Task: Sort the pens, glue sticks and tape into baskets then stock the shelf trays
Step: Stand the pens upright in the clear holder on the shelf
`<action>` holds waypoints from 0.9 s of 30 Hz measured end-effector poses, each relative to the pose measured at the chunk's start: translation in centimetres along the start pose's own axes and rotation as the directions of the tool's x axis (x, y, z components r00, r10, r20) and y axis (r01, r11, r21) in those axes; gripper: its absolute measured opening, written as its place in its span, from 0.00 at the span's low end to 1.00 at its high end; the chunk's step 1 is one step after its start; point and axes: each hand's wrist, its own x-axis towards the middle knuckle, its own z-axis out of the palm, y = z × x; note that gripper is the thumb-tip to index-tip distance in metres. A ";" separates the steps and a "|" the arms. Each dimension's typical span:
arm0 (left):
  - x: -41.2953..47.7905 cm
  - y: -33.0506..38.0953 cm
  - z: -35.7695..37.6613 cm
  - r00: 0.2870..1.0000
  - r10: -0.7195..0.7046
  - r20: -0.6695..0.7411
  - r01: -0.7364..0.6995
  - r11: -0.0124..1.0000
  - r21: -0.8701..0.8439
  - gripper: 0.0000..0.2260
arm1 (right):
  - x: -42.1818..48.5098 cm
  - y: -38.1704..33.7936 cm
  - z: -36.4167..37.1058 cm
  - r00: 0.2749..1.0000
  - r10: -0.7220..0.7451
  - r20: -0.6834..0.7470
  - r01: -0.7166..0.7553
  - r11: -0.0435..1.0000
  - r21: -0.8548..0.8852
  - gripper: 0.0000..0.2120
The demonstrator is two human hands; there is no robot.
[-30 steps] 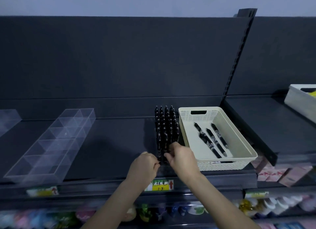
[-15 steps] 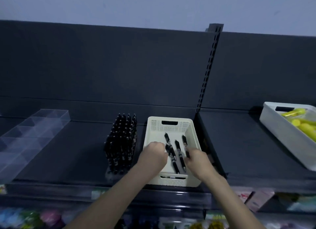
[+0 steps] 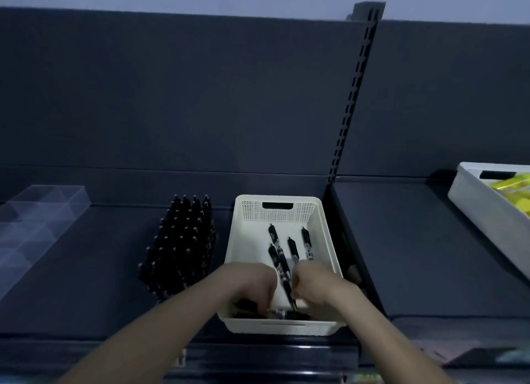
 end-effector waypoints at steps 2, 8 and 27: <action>0.4 -0.5 -0.1 0.996 0.004 -0.094 0.006 0.994 0.105 0.05 | 0.8 -0.1 -0.5 0.993 0.006 -0.116 -0.003 1.000 0.022 0.09; -0.8 0.0 -0.1 0.997 0.021 -0.077 -0.007 0.984 0.177 0.19 | 1.4 0.2 -0.9 0.985 -0.040 -0.169 0.048 0.998 0.046 0.09; 3.8 0.5 -1.9 0.873 -0.310 -0.376 0.141 0.899 -0.415 0.11 | 3.7 -0.6 -0.9 0.972 0.115 -0.203 -0.111 0.993 0.032 0.15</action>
